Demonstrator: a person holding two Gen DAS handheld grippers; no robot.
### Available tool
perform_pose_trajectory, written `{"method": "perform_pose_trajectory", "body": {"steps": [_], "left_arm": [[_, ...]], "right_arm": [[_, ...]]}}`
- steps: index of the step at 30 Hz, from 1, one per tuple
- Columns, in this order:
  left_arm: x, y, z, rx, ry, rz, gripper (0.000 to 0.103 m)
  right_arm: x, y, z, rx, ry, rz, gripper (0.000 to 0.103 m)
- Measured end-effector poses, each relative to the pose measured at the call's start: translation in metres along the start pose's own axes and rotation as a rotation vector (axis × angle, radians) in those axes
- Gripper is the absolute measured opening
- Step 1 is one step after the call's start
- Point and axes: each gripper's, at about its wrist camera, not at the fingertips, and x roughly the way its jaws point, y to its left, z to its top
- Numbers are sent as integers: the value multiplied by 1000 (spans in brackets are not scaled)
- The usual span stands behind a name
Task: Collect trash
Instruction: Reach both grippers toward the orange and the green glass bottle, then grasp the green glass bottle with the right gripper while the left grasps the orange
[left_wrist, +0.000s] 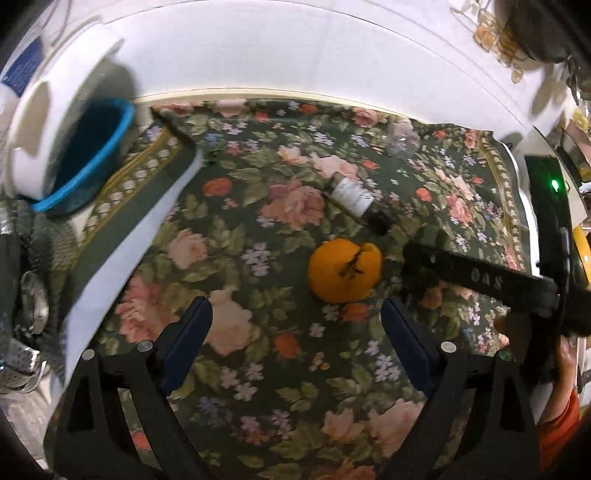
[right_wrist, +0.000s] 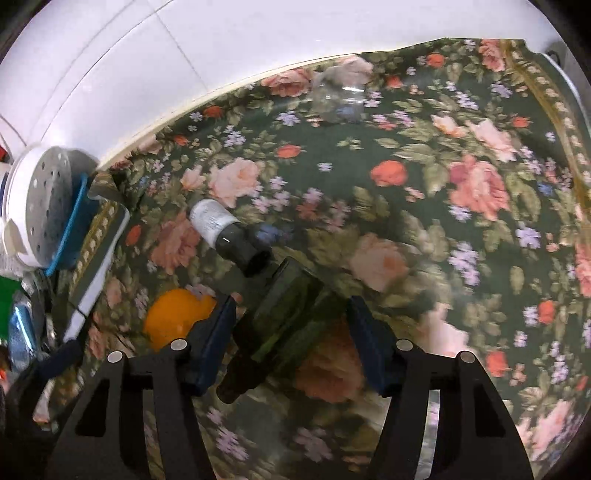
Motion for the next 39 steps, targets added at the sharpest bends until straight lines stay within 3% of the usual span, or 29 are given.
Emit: {"method": "perform_pose_trajectory", "body": {"steps": [3, 11, 19, 21, 22, 28, 39], "left_arm": [[10, -8, 5, 4, 7, -28, 92], [46, -12, 20, -37, 43, -83, 76], [55, -22, 20, -2, 41, -89, 49], [54, -26, 19, 10, 41, -92, 42], [54, -27, 18, 13, 45, -98, 36], [36, -45, 15, 51, 11, -46, 25], [-49, -102, -5, 23, -169, -5, 25]], "right_arm": [[-7, -15, -6, -19, 12, -39, 58], [-18, -45, -18, -16, 30, -150, 58], [-26, -67, -30, 42, 6, -186, 58], [-30, -71, -31, 56, -20, -193, 53], [-31, -71, -32, 57, -32, -196, 42], [-42, -77, -34, 53, -70, -160, 39], [-136, -82, -42, -68, -248, -52, 39]]}}
